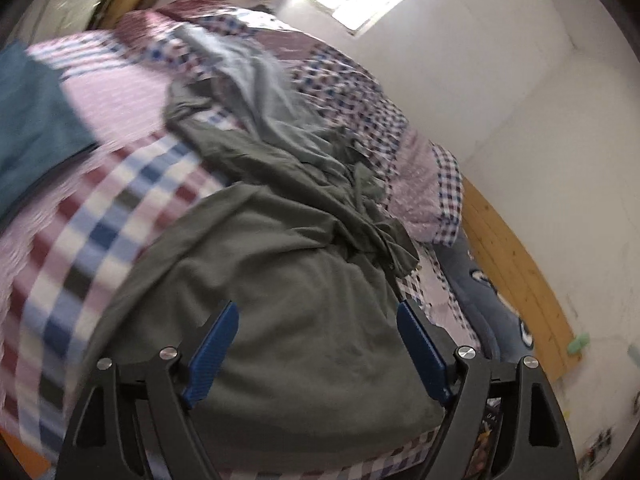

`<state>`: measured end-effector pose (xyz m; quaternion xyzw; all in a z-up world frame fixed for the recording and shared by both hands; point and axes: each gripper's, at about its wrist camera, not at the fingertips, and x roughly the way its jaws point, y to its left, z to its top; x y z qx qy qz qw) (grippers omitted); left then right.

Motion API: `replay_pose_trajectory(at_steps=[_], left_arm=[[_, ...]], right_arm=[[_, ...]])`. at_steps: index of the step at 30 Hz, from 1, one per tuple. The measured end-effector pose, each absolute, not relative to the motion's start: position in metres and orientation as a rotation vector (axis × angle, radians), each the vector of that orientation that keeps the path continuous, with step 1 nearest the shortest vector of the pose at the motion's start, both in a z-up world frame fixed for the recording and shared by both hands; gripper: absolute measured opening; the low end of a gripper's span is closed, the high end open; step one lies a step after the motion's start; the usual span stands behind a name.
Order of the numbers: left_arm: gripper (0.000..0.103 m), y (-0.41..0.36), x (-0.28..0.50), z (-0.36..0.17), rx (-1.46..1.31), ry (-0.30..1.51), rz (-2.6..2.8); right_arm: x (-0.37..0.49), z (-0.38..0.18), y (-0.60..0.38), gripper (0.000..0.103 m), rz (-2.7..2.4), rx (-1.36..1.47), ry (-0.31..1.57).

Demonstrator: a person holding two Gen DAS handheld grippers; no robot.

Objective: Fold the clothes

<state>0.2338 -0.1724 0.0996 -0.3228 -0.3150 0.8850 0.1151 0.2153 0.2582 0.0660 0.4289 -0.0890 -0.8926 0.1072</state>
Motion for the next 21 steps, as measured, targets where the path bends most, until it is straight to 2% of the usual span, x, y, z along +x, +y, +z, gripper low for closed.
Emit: replay_pose_trajectory(at_steps=[6,11,18,21], left_arm=[[0.085,-0.131,0.172,0.112,-0.942,-0.763,2.562],[0.085,-0.086,0.130,0.129,-0.854,-0.556,2.571],[0.085,-0.062,0.071,0.109,-0.859,-0.481,2.580],[0.085,-0.071,0.059,0.092,-0.898,-0.507,2.589]], right_arm=[[0.194,0.067,0.254,0.041,-2.630,1.214,-0.306],[0.187,0.068,0.244,0.041,-2.629,1.207,-0.281],[0.179,0.067,0.234,0.041,-2.598,1.213,-0.306],[0.172,0.063,0.226,0.041,-2.565,1.238,-0.294]])
